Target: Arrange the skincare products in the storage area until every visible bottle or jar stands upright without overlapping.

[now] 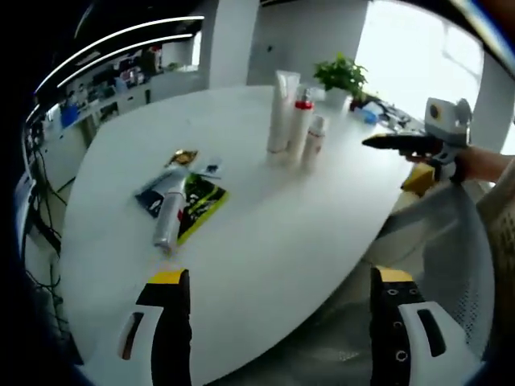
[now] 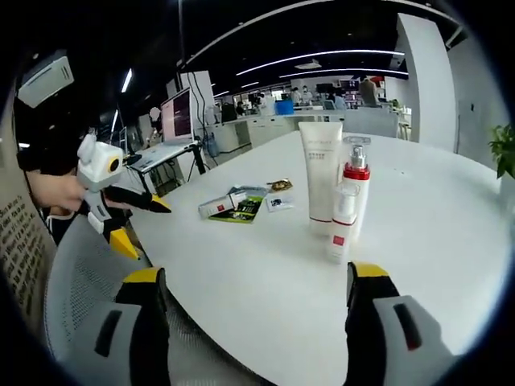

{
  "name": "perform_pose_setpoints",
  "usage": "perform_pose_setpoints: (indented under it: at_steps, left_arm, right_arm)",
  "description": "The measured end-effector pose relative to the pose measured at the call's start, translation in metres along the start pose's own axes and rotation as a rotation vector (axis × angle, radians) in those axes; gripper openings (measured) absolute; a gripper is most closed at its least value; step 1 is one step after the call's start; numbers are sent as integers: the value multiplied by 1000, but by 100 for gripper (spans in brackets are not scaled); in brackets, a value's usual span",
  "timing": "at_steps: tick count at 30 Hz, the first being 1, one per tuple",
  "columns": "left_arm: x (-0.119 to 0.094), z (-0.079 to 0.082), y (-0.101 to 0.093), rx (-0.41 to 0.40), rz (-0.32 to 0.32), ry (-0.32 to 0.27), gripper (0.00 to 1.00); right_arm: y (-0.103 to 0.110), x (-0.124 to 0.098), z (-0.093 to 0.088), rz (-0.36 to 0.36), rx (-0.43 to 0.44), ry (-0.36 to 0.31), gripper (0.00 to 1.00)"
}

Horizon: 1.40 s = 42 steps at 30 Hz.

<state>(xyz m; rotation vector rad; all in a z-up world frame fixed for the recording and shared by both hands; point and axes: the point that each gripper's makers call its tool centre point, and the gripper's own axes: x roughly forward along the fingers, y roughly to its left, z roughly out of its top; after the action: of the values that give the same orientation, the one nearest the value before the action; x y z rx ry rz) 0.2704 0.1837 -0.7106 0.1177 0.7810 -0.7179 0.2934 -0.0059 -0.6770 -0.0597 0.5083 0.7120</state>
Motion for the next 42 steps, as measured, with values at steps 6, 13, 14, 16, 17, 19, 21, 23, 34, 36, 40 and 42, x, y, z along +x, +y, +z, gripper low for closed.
perform_pose_setpoints:
  at_steps: [6,13,14,16,17,19,21,23,34,36,40,42]
  left_arm:
    - [-1,4,0,5,4,-5,90]
    - [0,5,5,10,13,9,89]
    - [1,6,6,12,15,12,89]
    - [2,7,9,17,19,19,89]
    - [4,8,14,23,23,29,88]
    - [5,9,17,29,27,38,88]
    - [8,10,22,38,31,53,88]
    - [10,13,28,53,43,65,87]
    - [24,2,57,110,83,221,84]
    - [27,2,62,109,87,237,83]
    - [33,7,66,118,87,253,82]
    - [38,9,71,131,89,265,81]
  right_arm:
    - [-2,0,0,-13,-6,-5,92]
    - [-5,-1,1,-28,3,-14,92]
    - [-5,-1,1,-28,1,-14,92]
    - [-5,-1,0,-28,-4,-13,92]
    - [-5,-1,0,-28,-8,-12,92]
    - [-4,-1,0,-28,-16,-10,92]
    - [-3,0,0,-28,-23,-9,92]
    - [-4,0,0,-31,-29,-7,92]
    - [-10,-2,3,-55,3,-30,92]
    - [-11,-3,3,-59,2,-30,92]
    - [-11,-2,2,-61,-1,-26,92]
    - [-12,-2,1,-63,-1,-23,92]
